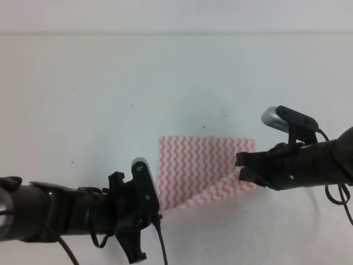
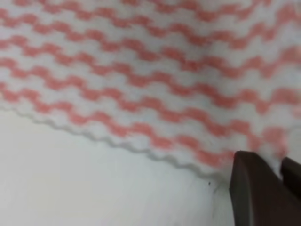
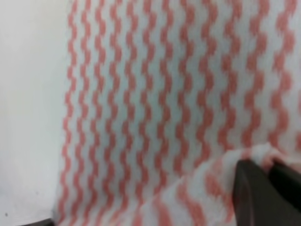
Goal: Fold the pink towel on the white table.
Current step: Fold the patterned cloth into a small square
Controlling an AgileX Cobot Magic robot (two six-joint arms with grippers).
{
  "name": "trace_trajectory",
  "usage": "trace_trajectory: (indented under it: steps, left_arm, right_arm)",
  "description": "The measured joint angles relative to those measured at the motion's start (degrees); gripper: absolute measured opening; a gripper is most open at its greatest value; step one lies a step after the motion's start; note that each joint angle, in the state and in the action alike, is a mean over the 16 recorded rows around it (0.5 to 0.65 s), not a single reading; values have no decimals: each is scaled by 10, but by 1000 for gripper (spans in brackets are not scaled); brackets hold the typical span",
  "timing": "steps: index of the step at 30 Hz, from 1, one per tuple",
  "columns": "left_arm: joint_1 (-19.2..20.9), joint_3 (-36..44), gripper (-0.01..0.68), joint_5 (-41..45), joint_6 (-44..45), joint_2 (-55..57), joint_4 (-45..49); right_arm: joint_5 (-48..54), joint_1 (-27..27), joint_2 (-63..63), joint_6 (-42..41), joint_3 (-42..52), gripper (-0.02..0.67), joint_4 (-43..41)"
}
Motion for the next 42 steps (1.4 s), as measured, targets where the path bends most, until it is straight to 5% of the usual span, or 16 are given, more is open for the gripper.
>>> trace_trajectory:
  steps: [42]
  left_arm:
    - [1,-134,-3,-71,15,48,-21]
  right_arm:
    - [-77,-6,0,0,0,-16,13]
